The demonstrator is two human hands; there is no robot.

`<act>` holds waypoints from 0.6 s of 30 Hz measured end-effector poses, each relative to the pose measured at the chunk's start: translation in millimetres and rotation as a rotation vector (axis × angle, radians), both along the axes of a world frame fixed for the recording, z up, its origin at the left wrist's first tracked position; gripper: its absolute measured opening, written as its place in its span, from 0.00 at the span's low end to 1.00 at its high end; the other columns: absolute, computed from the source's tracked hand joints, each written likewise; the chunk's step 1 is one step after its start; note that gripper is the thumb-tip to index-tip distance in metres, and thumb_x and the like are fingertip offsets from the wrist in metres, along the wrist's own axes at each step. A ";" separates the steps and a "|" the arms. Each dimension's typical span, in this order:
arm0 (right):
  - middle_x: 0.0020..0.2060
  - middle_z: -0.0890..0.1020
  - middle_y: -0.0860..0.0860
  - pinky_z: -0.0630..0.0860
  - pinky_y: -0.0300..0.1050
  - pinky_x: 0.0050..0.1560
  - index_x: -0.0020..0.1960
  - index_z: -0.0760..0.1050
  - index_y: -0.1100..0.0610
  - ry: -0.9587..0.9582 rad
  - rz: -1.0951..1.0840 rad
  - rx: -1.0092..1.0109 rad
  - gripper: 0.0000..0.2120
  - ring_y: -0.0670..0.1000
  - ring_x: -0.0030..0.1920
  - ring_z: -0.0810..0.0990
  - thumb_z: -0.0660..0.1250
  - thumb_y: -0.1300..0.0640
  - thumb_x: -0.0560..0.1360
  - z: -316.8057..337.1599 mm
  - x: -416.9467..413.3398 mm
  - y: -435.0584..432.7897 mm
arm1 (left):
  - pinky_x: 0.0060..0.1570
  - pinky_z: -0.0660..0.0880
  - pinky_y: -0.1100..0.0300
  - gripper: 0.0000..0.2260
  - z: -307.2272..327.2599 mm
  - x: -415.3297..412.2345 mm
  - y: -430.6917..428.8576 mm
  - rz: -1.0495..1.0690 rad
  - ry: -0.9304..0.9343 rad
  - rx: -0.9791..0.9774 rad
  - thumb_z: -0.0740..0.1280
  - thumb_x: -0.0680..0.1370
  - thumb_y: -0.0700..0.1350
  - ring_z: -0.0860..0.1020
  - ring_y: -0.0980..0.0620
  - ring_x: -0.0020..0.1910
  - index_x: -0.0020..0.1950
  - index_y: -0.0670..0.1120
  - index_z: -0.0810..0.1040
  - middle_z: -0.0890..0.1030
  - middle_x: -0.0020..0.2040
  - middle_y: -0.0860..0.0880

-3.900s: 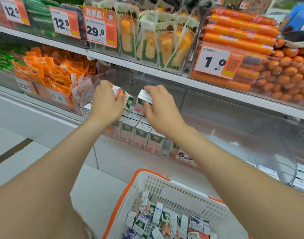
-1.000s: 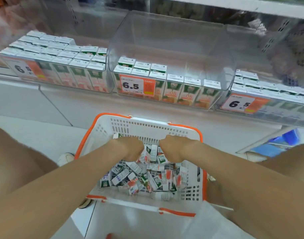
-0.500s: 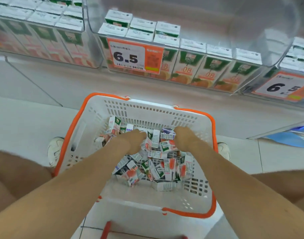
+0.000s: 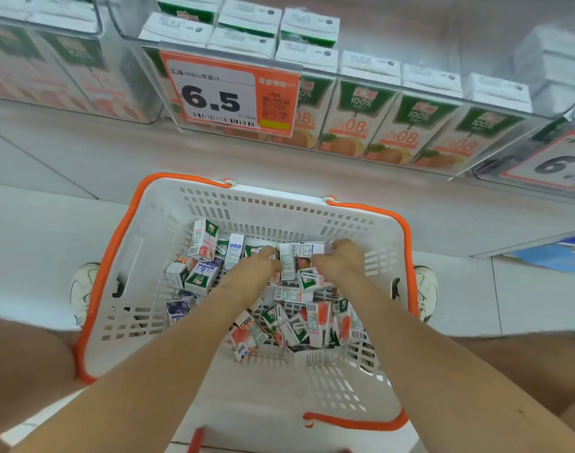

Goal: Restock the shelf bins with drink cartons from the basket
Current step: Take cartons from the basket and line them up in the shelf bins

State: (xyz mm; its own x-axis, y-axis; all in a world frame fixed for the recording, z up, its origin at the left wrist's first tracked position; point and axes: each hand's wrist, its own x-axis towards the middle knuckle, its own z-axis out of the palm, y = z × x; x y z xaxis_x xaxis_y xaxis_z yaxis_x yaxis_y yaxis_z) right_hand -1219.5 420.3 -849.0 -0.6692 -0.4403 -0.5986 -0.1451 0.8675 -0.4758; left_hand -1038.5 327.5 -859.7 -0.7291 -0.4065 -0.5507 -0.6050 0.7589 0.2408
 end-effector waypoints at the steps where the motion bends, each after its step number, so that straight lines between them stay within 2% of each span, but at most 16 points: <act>1: 0.44 0.83 0.53 0.77 0.42 0.42 0.49 0.78 0.57 -0.009 -0.010 -0.007 0.12 0.55 0.49 0.84 0.77 0.55 0.70 2.5 -0.1 -0.4 | 0.54 0.80 0.49 0.39 3.3 1.7 -1.9 -0.007 0.024 -0.001 0.67 0.67 0.21 0.83 0.40 0.57 0.74 0.48 0.74 0.65 0.78 0.45; 2: 0.44 0.82 0.51 0.77 0.42 0.44 0.49 0.77 0.55 -0.022 -0.014 -0.014 0.14 0.53 0.49 0.83 0.78 0.53 0.69 5.2 -0.6 -0.7 | 0.54 0.79 0.50 0.39 4.9 3.3 -3.6 -0.006 0.051 0.005 0.67 0.67 0.20 0.82 0.41 0.58 0.75 0.47 0.74 0.67 0.76 0.46; 4: 0.36 0.82 0.48 0.75 0.38 0.38 0.43 0.79 0.56 -0.042 -0.016 -0.039 0.14 0.51 0.43 0.84 0.79 0.48 0.69 12.1 -1.4 -0.4 | 0.55 0.79 0.51 0.35 9.2 6.7 -6.5 0.042 0.127 0.034 0.69 0.72 0.24 0.81 0.44 0.60 0.75 0.47 0.72 0.69 0.72 0.47; 6: 0.29 0.81 0.48 0.73 0.37 0.31 0.37 0.78 0.54 -0.044 -0.022 -0.088 0.15 0.50 0.34 0.83 0.78 0.44 0.69 22.4 -3.4 -0.1 | 0.59 0.78 0.50 0.23 14.8 10.7 -10.3 0.151 0.202 -0.001 0.70 0.81 0.38 0.78 0.44 0.66 0.76 0.47 0.72 0.72 0.71 0.47; 8: 0.30 0.83 0.49 0.77 0.39 0.32 0.37 0.79 0.55 -0.024 0.019 -0.093 0.15 0.49 0.34 0.84 0.78 0.44 0.68 33.7 -6.4 0.6 | 0.63 0.75 0.48 0.20 22.6 16.7 -13.8 0.292 0.243 0.017 0.67 0.84 0.50 0.75 0.42 0.67 0.76 0.47 0.73 0.75 0.70 0.47; 10: 0.29 0.81 0.51 0.81 0.44 0.38 0.34 0.77 0.57 0.025 0.123 -0.086 0.17 0.50 0.32 0.80 0.77 0.45 0.67 48.2 -8.9 0.7 | 0.60 0.76 0.52 0.18 37.7 21.5 -17.3 0.437 0.320 0.187 0.67 0.85 0.51 0.79 0.45 0.58 0.72 0.44 0.77 0.80 0.65 0.44; 11: 0.28 0.79 0.52 0.82 0.45 0.42 0.33 0.76 0.57 0.055 0.182 -0.094 0.17 0.51 0.31 0.77 0.77 0.46 0.67 56.9 -9.5 0.9 | 0.52 0.77 0.57 0.15 48.5 24.8 -17.9 0.496 0.350 0.258 0.66 0.85 0.50 0.80 0.47 0.50 0.67 0.43 0.79 0.82 0.59 0.44; 12: 0.28 0.77 0.53 0.81 0.46 0.44 0.34 0.75 0.56 0.083 0.237 -0.115 0.16 0.51 0.32 0.76 0.78 0.47 0.68 65.3 -10.1 1.7 | 0.45 0.78 0.60 0.12 57.6 28.1 -18.4 0.529 0.372 0.303 0.66 0.85 0.50 0.80 0.49 0.43 0.60 0.43 0.82 0.83 0.51 0.45; 13: 0.30 0.78 0.54 0.79 0.45 0.44 0.36 0.76 0.57 0.105 0.292 -0.139 0.15 0.52 0.33 0.77 0.78 0.48 0.69 74.8 -11.0 2.2 | 0.41 0.79 0.58 0.12 68.4 30.6 -19.1 0.549 0.394 0.331 0.66 0.85 0.52 0.81 0.47 0.40 0.53 0.44 0.83 0.84 0.46 0.45; 15: 0.38 0.83 0.55 0.76 0.43 0.41 0.47 0.80 0.57 0.162 0.473 -0.143 0.13 0.52 0.37 0.80 0.77 0.48 0.73 99.7 -10.1 3.4 | 0.46 0.83 0.48 0.14 88.2 35.4 -20.3 0.586 0.434 0.398 0.67 0.84 0.54 0.85 0.40 0.42 0.46 0.46 0.83 0.85 0.43 0.42; 16: 0.42 0.83 0.55 0.76 0.44 0.41 0.52 0.80 0.56 0.195 0.578 -0.135 0.14 0.53 0.40 0.81 0.75 0.46 0.75 112.6 -9.1 2.7 | 0.48 0.84 0.44 0.14 99.5 36.8 -19.8 0.610 0.462 0.446 0.68 0.83 0.54 0.86 0.39 0.43 0.45 0.46 0.83 0.86 0.42 0.41; 18: 0.48 0.84 0.56 0.80 0.50 0.48 0.53 0.82 0.57 0.260 0.746 -0.106 0.18 0.56 0.45 0.82 0.72 0.41 0.77 138.5 -5.9 -1.4 | 0.49 0.85 0.43 0.13 125.5 36.0 -18.8 0.643 0.495 0.505 0.68 0.83 0.51 0.87 0.42 0.42 0.47 0.41 0.82 0.87 0.42 0.42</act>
